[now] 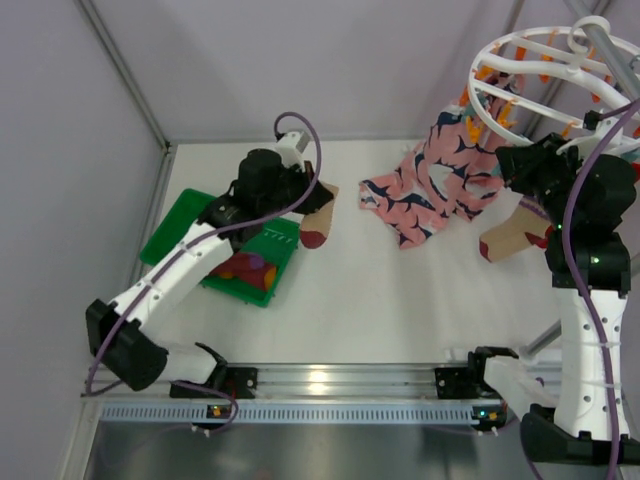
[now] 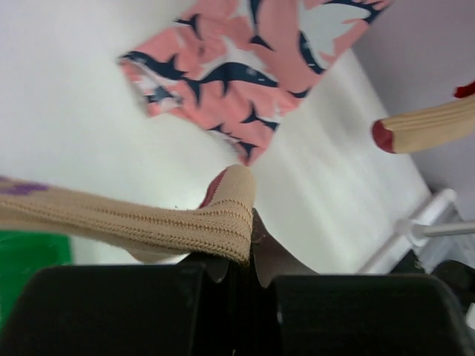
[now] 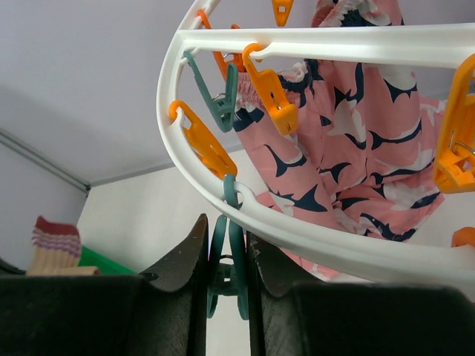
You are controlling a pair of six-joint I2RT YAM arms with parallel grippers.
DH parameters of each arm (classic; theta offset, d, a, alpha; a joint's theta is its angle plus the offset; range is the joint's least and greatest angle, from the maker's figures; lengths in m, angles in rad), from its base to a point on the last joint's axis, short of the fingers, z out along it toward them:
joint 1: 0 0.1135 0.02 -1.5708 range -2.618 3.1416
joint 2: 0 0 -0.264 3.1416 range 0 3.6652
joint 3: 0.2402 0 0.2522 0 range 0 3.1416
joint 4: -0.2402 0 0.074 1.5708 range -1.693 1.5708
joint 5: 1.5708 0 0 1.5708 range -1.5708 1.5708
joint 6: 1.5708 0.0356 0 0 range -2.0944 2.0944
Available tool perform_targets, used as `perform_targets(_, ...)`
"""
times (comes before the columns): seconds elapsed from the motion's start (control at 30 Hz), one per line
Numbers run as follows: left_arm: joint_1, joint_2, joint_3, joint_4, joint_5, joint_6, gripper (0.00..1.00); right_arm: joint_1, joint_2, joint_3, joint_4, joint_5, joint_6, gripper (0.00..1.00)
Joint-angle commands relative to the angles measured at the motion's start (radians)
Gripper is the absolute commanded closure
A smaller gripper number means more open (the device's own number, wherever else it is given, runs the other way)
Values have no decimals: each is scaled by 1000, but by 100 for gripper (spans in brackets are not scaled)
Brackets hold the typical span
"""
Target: Remove the socks clipped to the hanger
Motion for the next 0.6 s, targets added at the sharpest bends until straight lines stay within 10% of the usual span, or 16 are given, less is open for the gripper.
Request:
perform_targets(0.0,1,-155,-59,-181,-360,153,100,13,5,-7,47,-50,13,100)
perform_targets(0.2,42,-313,-201,-309,-570,193,100,14,-1,-19,64,-85,33,100)
perform_targets(0.57,336,-370,-356,-338,-518,162,100,14,-1,-48,90,-130,41,100)
